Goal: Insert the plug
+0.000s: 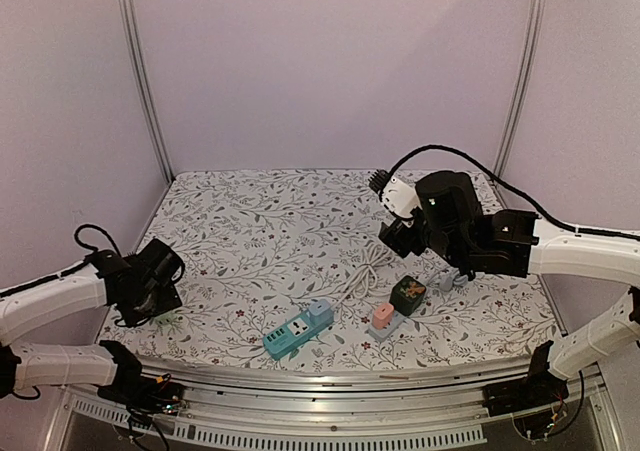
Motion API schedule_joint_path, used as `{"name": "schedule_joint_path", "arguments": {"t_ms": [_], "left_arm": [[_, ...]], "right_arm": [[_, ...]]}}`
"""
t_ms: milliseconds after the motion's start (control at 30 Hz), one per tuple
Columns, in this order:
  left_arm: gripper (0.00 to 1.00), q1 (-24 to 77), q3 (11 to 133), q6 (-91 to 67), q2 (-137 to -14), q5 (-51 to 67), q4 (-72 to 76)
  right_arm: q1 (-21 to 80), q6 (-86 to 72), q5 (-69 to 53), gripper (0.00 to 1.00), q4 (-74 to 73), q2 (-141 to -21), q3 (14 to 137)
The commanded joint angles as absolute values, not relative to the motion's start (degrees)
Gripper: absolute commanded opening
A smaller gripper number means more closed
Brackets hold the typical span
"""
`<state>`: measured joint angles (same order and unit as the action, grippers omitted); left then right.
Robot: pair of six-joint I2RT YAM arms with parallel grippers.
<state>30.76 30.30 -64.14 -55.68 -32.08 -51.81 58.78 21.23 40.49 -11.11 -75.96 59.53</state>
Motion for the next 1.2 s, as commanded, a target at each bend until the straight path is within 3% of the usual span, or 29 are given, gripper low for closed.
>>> {"name": "schedule_joint_path", "arguments": {"t_ms": [0, 333, 500, 667, 933, 1167], "left_arm": [[0.86, 25.8, 28.2, -57.4, -56.7, -25.3, -44.3], [0.75, 24.1, 27.4, -54.9, -60.9, -22.4, -41.0], [0.63, 24.1, 28.3, -53.6, -64.2, -20.4, -39.3], [0.60, 24.0, 28.4, -52.6, -66.5, -18.9, -37.1], [0.31, 24.9, 31.0, -50.0, -73.2, -15.4, -31.6], [0.28, 33.3, 37.5, -51.2, -82.3, -15.4, -28.5]], "right_arm": [[58.3, 20.2, 41.7, 0.99, -10.9, -74.8, 58.6], [58.3, 20.0, 41.6, 0.99, -11.2, -74.4, 58.6], [58.2, 19.6, 41.0, 0.99, -11.6, -73.5, 58.4], [58.2, 19.4, 40.5, 0.99, -11.6, -72.9, 58.2], [58.1, 19.5, 40.9, 0.99, -11.6, -73.1, 58.2], [57.8, 19.5, 40.8, 0.99, -11.6, -73.5, 58.3]]}}
